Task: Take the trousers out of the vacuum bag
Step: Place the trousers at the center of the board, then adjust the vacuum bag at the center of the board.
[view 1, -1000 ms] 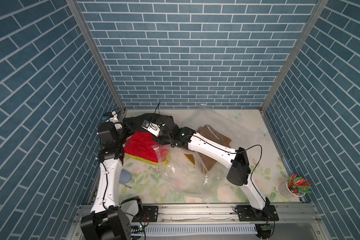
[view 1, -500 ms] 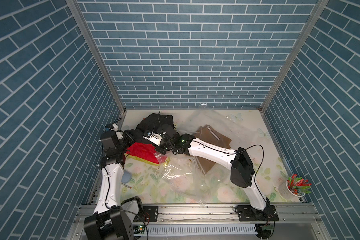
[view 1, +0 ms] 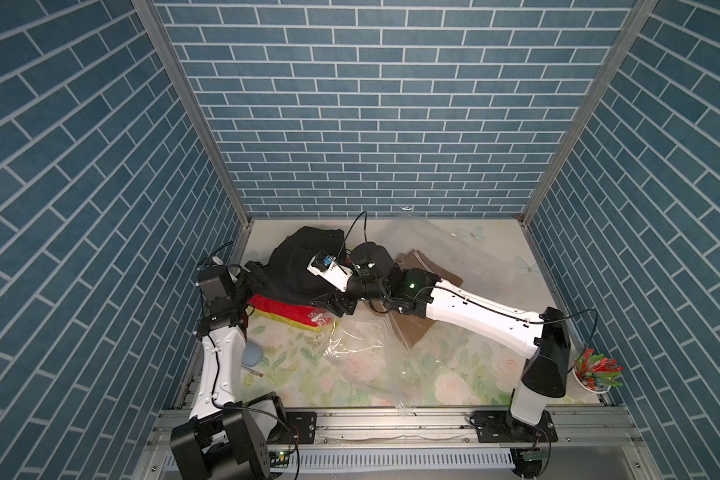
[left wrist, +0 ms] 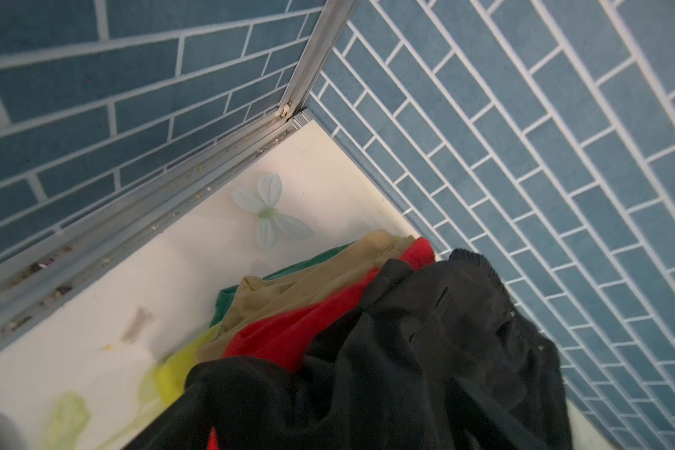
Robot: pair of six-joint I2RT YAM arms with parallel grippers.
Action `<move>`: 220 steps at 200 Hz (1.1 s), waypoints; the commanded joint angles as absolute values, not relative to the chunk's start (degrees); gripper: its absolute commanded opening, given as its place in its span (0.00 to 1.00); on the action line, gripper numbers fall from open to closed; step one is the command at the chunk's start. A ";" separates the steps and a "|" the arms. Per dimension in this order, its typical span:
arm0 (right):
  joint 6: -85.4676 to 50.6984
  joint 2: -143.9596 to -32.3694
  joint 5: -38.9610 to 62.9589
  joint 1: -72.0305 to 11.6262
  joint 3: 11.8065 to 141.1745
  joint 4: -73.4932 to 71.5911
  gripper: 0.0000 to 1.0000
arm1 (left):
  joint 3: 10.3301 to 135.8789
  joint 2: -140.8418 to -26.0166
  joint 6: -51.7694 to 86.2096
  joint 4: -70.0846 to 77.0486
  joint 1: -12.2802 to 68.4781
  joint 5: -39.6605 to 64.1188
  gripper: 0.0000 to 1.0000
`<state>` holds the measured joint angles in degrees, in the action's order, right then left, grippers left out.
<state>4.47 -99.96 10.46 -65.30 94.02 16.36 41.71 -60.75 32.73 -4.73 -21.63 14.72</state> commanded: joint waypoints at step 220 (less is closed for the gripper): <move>-21.37 -68.03 -25.97 -74.18 56.29 18.61 0.82 | 41.83 -65.55 30.91 -7.98 8.88 6.47 1.00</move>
